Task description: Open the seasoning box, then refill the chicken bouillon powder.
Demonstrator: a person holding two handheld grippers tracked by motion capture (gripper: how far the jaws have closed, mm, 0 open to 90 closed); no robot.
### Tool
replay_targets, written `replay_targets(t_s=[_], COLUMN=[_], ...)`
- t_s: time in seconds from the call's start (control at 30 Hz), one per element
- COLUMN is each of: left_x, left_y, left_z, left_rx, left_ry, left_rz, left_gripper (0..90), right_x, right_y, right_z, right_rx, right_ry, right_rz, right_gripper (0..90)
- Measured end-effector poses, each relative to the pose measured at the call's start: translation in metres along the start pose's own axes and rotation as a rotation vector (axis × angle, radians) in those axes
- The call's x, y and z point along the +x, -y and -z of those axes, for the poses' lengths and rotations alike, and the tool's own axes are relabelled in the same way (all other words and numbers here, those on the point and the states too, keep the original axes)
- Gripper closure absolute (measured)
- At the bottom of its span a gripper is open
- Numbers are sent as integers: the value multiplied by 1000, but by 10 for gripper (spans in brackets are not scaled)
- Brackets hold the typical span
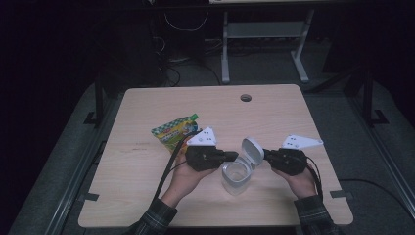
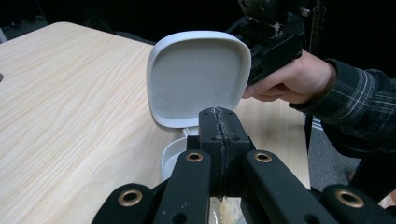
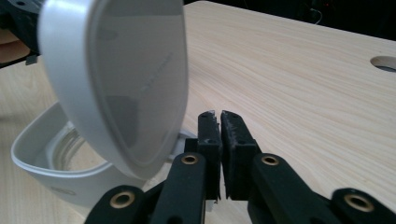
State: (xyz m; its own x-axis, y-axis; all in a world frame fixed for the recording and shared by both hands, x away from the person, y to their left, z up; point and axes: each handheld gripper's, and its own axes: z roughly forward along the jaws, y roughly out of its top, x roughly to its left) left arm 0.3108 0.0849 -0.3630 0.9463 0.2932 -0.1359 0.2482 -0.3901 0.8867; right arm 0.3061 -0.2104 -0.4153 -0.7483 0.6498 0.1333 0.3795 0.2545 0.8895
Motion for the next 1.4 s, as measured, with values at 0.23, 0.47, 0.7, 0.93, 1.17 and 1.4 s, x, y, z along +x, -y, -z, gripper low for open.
replay_targets(t_s=[0.23,0.47,0.7,0.93,1.17,1.4], left_x=[5,12,16,19,20,19], left_y=[2,7,14,21,27,34], left_z=[11,22,34,42,54,63], left_rx=[2,13,25,31,28,31], left_ry=[-6,-24,-49,-62,-84,-99], left_rz=[6,21,37,50,62,78], left_gripper=[880,852,837,827,800,749], right_x=[-4,-6,-7,-6,-7,-8], right_y=[3,6,10,10,15,20], right_z=[4,3,2,2,6,12], right_rx=[4,10,19,24,25,23], right_ry=[46,53,64,70,97,115], right_rz=[-22,-25,-33,-37,-55,-69], right_gripper=[740,679,627,589,513,469])
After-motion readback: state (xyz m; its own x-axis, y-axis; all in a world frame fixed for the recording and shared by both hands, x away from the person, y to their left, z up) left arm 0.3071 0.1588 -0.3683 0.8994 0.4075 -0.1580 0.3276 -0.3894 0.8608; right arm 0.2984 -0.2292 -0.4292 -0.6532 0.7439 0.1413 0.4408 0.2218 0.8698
